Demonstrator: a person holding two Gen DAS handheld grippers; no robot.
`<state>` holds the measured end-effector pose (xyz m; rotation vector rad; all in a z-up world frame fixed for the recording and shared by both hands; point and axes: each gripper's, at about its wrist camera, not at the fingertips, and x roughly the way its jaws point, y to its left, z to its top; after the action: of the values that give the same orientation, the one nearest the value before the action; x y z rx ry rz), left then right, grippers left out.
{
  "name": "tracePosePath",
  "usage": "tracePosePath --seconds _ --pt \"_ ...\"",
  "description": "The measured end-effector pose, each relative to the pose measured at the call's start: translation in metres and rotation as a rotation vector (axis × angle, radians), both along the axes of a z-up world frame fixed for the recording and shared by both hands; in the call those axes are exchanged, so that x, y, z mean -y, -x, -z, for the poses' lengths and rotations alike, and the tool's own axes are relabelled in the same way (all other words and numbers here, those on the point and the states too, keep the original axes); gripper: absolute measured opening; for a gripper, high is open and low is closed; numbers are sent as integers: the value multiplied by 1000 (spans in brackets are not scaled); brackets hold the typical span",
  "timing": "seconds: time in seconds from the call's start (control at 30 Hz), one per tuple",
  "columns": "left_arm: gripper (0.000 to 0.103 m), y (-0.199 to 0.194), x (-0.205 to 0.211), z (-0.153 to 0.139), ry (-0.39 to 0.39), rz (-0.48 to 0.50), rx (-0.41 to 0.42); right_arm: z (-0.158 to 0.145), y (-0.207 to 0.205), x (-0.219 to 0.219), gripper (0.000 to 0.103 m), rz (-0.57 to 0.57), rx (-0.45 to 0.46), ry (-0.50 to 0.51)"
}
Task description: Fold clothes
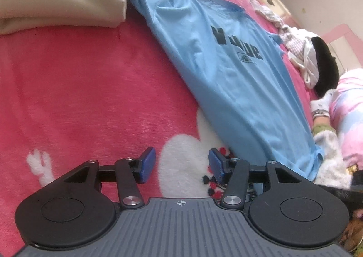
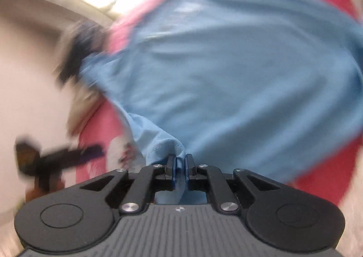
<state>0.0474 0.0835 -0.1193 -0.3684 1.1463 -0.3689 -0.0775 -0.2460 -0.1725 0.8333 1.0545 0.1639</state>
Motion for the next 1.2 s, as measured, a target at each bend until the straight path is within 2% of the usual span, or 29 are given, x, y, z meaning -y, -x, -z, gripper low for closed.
tracePosePath --seconds 0.03,0.07,0.17,0.27,0.4,0.5,0.63,0.73,0.87,0.97,1.1,1.13,1.2 --pt "52 1 1 0 -5 5 1 6 1 8 12 47 -35 -22" --pt "52 2 2 -1 -10 5 2 5 4 12 12 72 -23 -17" --pt "52 2 2 -1 -12 -5 10 -14 9 15 15 89 94 76" --pt "52 0 3 -3 -4 -15 28 -41 11 -1 15 0 256 265" --pt "52 -2 6 -4 2 -14 54 -57 7 -56 16 -293 398 533" --pt "52 -3 6 -5 3 -22 71 -48 2 -75 27 -365 398 651" --pt "52 -7 6 -12 28 -35 116 -37 -5 -100 27 -461 397 809" --pt "52 -20 11 -11 71 -42 102 -28 -9 -117 27 -528 393 922" --pt "52 -46 31 -7 70 -15 65 -27 -8 -117 27 -536 377 987" --pt "51 -64 51 -3 52 2 23 -29 -9 -110 27 -521 358 969" --pt "50 -83 71 7 -17 -1 -35 -20 -16 -108 26 -526 325 947" --pt "47 -85 76 8 -41 -1 -40 -19 -16 -106 25 -524 321 943" --pt "42 -87 82 9 -81 -1 -37 -18 -17 -103 13 -511 316 930"
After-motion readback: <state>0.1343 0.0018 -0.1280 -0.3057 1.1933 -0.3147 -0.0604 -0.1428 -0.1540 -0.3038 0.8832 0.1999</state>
